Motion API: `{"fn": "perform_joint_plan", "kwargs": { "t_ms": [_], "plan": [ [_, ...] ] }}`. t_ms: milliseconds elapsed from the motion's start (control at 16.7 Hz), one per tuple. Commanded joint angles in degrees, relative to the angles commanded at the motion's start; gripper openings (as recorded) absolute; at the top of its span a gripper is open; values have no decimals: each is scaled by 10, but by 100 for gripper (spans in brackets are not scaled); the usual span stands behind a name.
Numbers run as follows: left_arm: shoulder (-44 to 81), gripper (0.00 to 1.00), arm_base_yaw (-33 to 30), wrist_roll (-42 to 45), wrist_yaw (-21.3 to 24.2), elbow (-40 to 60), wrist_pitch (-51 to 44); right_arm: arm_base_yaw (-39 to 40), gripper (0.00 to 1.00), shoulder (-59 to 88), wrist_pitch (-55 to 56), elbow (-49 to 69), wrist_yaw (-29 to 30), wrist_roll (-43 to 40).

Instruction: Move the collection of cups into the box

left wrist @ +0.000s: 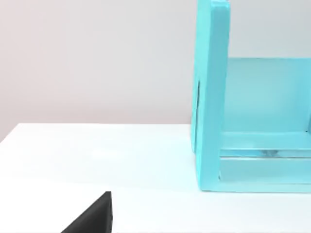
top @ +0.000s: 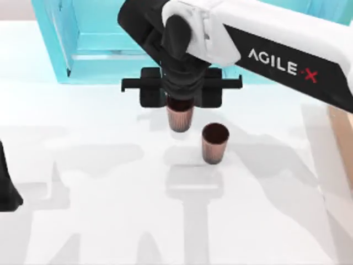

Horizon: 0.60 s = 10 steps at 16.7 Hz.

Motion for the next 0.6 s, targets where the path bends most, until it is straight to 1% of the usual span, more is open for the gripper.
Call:
{"fn": "perform_joint_plan", "kwargs": {
  "t_ms": [180, 600],
  "plan": [
    [0, 100, 0, 0, 0, 0, 0, -18, 0, -48, -8, -40, -5, -18],
    [0, 100, 0, 0, 0, 0, 0, -24, 0, -54, -10, -44, -7, -26]
  ]
}}
